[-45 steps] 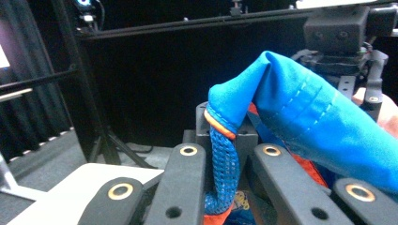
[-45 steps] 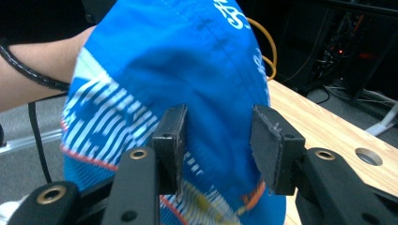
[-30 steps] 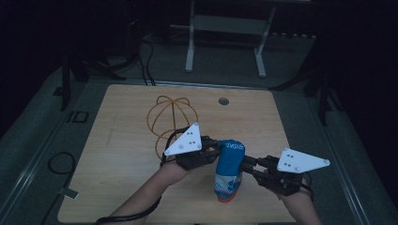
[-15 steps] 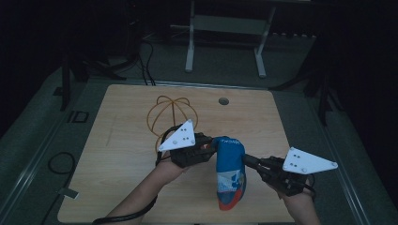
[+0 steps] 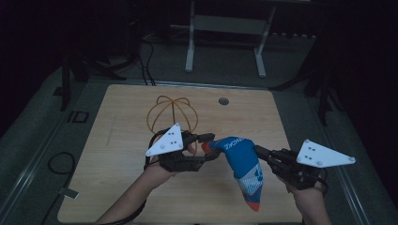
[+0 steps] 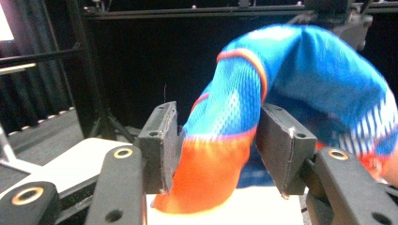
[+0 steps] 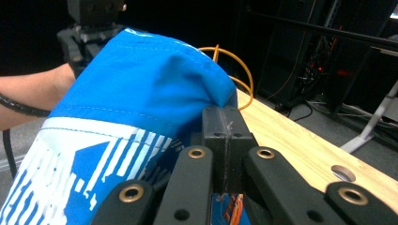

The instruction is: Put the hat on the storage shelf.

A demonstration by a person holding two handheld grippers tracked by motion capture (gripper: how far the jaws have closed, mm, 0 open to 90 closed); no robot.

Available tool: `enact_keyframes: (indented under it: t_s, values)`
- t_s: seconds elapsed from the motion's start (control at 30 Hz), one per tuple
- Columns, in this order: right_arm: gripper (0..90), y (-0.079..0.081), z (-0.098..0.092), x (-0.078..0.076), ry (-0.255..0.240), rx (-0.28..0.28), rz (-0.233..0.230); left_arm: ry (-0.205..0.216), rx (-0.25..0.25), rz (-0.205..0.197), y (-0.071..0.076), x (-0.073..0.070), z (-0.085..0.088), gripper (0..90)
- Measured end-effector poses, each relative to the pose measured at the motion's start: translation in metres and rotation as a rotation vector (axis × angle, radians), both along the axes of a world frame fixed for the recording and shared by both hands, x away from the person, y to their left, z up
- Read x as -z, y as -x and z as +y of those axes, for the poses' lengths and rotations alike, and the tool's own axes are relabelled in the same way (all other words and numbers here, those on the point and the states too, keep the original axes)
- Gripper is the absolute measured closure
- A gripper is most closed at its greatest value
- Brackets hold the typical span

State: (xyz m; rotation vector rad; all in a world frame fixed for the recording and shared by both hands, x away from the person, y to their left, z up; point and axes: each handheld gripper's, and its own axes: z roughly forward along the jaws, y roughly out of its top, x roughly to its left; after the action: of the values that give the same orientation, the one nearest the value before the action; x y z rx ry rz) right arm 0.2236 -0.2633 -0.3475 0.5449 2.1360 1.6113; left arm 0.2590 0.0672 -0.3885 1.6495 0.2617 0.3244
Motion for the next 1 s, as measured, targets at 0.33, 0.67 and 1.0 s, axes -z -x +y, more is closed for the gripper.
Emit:
enact_keyframes:
  t_s: [0.33,0.67,1.0]
  values:
    - [90.0,-0.003,-0.004,-0.013,-0.011,0.025,-0.026,-0.03,-0.134,0.027,0.001,0.014,0.015,46.8]
    - [90.0,-0.02,0.017,-0.035,-0.003,0.043,-0.041,-0.067,-0.227,0.084,0.025,0.058,0.033,39.4]
    - [90.0,-0.059,0.064,-0.068,0.006,0.041,-0.058,-0.057,-0.326,0.182,0.056,0.107,0.075,15.2]
